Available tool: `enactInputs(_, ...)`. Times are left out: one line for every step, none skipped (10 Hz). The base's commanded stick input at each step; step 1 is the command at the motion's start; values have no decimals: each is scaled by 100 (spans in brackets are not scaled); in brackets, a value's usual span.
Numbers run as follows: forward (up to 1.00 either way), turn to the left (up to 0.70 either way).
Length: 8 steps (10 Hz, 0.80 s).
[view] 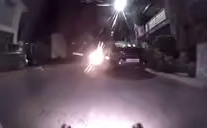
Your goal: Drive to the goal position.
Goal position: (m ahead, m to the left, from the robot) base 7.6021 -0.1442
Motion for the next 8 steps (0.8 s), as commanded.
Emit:
enactInputs(60, -1)
enactInputs(60, 0)
enactInputs(60, 0)
enactInputs(60, 0)
enactInputs(60, 0)
enactInputs(60, 0)
enactInputs(60, 0)
enactInputs(60, 0)
